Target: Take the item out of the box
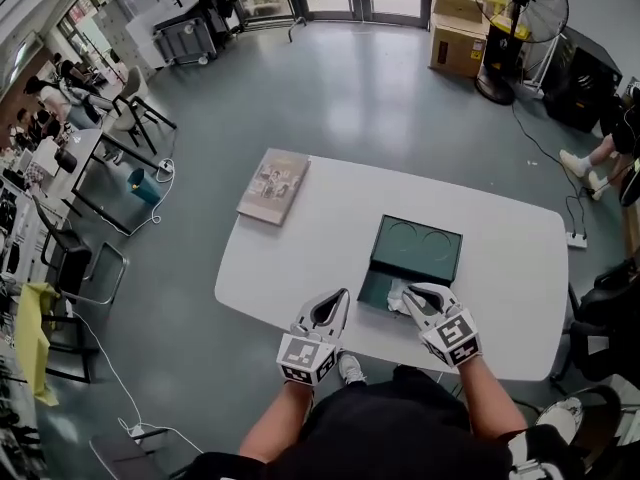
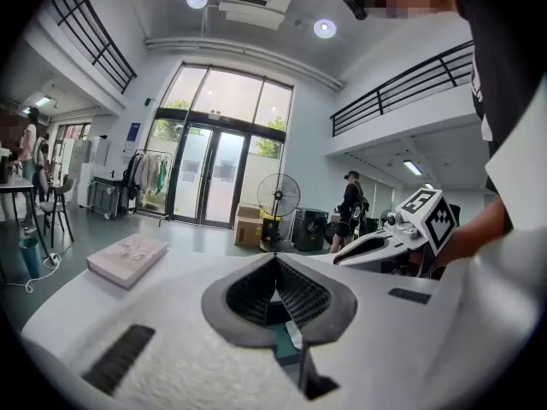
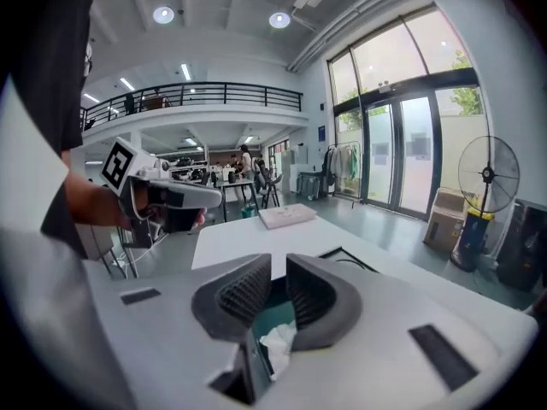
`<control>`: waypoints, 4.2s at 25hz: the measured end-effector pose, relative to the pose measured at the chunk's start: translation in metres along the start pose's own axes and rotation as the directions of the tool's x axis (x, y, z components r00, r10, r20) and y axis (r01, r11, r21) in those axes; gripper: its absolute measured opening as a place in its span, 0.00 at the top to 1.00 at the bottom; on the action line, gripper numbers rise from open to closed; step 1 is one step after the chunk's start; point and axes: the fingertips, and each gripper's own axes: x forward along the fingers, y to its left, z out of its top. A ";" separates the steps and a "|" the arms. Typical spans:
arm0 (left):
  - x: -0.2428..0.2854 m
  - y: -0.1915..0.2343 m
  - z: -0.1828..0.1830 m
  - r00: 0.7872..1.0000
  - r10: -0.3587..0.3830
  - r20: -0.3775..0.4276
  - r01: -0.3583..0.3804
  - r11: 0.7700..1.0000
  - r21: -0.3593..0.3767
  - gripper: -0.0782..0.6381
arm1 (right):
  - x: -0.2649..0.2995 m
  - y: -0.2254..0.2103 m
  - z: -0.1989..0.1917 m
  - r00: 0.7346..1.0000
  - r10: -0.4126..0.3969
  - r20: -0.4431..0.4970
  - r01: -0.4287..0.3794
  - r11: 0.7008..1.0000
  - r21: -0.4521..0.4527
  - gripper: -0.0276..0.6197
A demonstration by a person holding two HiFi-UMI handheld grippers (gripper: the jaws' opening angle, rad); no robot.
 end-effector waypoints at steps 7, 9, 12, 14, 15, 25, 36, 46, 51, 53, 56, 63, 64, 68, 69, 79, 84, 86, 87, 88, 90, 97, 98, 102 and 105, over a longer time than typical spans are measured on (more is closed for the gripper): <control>0.000 0.000 -0.017 0.999 0.025 -0.045 -0.025 1.000 0.001 0.87 | 0.031 -0.007 -0.054 0.970 0.067 -0.233 -0.084 0.995 -0.062 0.77; -0.001 -0.003 -0.020 0.998 0.028 -0.061 -0.026 0.999 0.023 0.87 | 0.038 -0.010 -0.065 0.957 0.070 -0.281 -0.101 0.990 -0.098 0.77; -0.002 -0.007 -0.017 0.997 0.029 -0.078 -0.023 0.997 0.080 0.87 | 0.048 -0.013 -0.081 0.932 0.067 -0.357 -0.133 0.978 -0.161 0.77; -0.003 -0.006 -0.020 0.996 0.023 -0.081 -0.014 0.994 0.110 0.87 | 0.054 -0.012 -0.094 0.907 0.073 -0.416 -0.159 0.971 -0.178 0.77; -0.004 -0.004 -0.021 0.996 0.027 -0.083 -0.017 0.993 0.117 0.87 | 0.056 -0.011 -0.101 0.894 0.075 -0.442 -0.172 0.968 -0.183 0.76; -0.020 0.011 -0.027 0.992 0.077 -0.098 -0.070 0.995 0.076 0.87 | 0.069 -0.011 -0.145 0.805 0.106 -0.584 -0.260 0.948 -0.186 0.75; -0.034 0.018 -0.037 0.983 0.135 -0.126 -0.125 0.989 0.083 0.87 | 0.079 -0.015 -0.168 0.698 0.054 -0.714 -0.380 0.874 -0.304 0.76; -0.034 0.014 -0.050 0.984 0.121 -0.130 -0.115 0.992 0.053 0.87 | 0.084 -0.015 -0.171 0.681 0.078 -0.729 -0.384 0.885 -0.264 0.84; -0.035 0.012 -0.051 0.984 0.121 -0.129 -0.117 0.992 0.039 0.87 | 0.078 -0.014 -0.166 0.689 0.080 -0.720 -0.387 0.881 -0.273 0.93; -0.035 0.011 -0.049 0.984 0.124 -0.126 -0.119 0.992 0.040 0.87 | 0.076 -0.014 -0.162 0.699 0.083 -0.710 -0.377 0.887 -0.267 0.94; -0.033 0.012 -0.046 0.985 0.122 -0.120 -0.118 0.992 0.045 0.87 | 0.072 -0.014 -0.154 0.719 0.105 -0.687 -0.346 0.912 -0.222 0.94; -0.029 0.009 -0.042 0.988 0.103 -0.112 -0.099 0.994 0.047 0.87 | 0.065 -0.023 -0.116 0.832 0.127 -0.540 -0.217 0.970 -0.107 0.94; -0.028 0.008 -0.043 0.989 0.096 -0.110 -0.091 0.995 0.047 0.87 | 0.063 -0.024 -0.108 0.848 0.122 -0.516 -0.201 0.975 -0.099 0.94; -0.024 0.006 -0.037 0.991 0.087 -0.104 -0.081 0.995 0.055 0.87 | 0.054 -0.025 -0.075 0.911 0.102 -0.399 -0.135 0.989 -0.054 0.94; -0.022 0.005 -0.036 0.991 0.083 -0.101 -0.077 0.995 0.059 0.87 | 0.052 -0.026 -0.067 0.924 0.092 -0.370 -0.120 0.991 -0.054 0.94; -0.016 -0.006 -0.009 0.999 0.035 -0.026 -0.036 0.999 -0.038 0.87 | 0.012 -0.029 0.025 0.998 -0.026 -0.056 0.022 0.997 -0.076 0.94; -0.009 -0.007 0.010 0.999 0.032 0.017 -0.032 0.999 -0.022 0.87 | -0.011 -0.032 0.070 0.991 -0.072 0.117 0.079 0.995 -0.061 0.94; -0.009 -0.008 0.015 0.999 0.033 0.026 -0.032 0.999 -0.019 0.87 | -0.022 -0.034 0.089 0.978 -0.089 0.188 0.101 0.993 -0.054 0.94; -0.009 -0.008 0.017 0.999 0.034 0.031 -0.034 0.999 -0.019 0.87 | -0.028 -0.034 0.099 0.969 -0.100 0.227 0.114 0.992 -0.050 0.94; -0.009 -0.008 0.019 0.999 0.036 0.036 -0.035 0.999 -0.019 0.87 | -0.036 -0.035 0.110 0.956 -0.112 0.271 0.128 0.991 -0.043 0.94; -0.008 -0.008 0.025 0.998 0.038 0.049 -0.037 0.999 -0.017 0.87 | -0.054 -0.038 0.132 0.918 -0.138 0.371 0.159 0.987 -0.027 0.94; -0.004 -0.006 0.044 0.995 0.048 0.083 -0.049 0.999 0.010 0.87 | -0.096 -0.054 0.162 0.831 -0.208 0.516 0.240 0.971 0.004 0.94; -0.003 -0.004 0.047 0.994 0.054 0.090 -0.055 0.998 0.013 0.87 | -0.098 -0.056 0.162 0.830 -0.216 0.514 0.247 0.969 0.008 0.94; 0.002 0.003 0.054 0.991 0.071 0.111 -0.075 0.997 0.032 0.87 | -0.099 -0.066 0.156 0.829 -0.243 0.503 0.257 0.966 0.044 0.94; 0.006 0.002 0.056 0.991 0.066 0.115 -0.070 0.997 0.032 0.87 | -0.100 -0.071 0.150 0.831 -0.251 0.496 0.273 0.962 0.028 0.94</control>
